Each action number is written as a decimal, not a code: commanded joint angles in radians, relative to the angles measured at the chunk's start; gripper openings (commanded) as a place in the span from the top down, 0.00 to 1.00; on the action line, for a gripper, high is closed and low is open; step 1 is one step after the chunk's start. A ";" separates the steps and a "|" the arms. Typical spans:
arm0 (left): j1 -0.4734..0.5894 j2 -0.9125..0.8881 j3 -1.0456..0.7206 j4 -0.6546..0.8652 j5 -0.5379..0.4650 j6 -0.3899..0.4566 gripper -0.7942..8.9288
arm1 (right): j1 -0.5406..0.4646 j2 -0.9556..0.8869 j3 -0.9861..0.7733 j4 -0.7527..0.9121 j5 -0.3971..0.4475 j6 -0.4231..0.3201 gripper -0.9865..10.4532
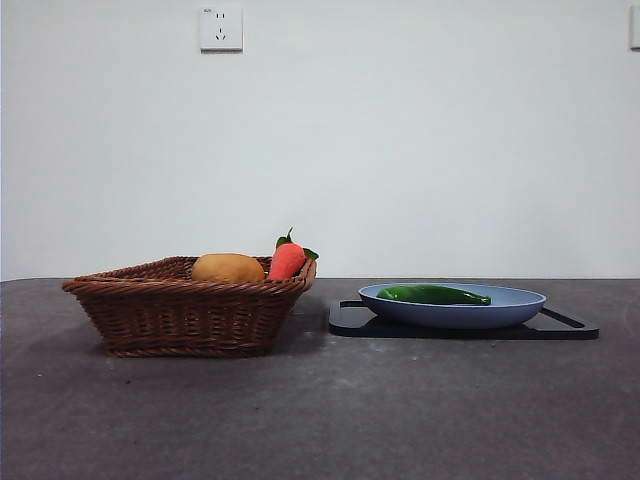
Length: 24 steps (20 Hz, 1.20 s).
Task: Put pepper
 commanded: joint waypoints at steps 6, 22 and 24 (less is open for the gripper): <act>0.004 -0.092 -0.189 0.010 0.002 -0.091 0.91 | 0.002 0.008 0.022 -0.016 0.002 0.005 0.90; 0.004 -0.191 -0.245 -0.220 0.028 -0.166 0.91 | 0.002 0.008 0.022 -0.016 0.002 0.005 0.90; 0.004 -0.191 -0.245 -0.219 0.027 -0.166 0.91 | 0.002 0.008 0.022 -0.016 0.002 0.005 0.90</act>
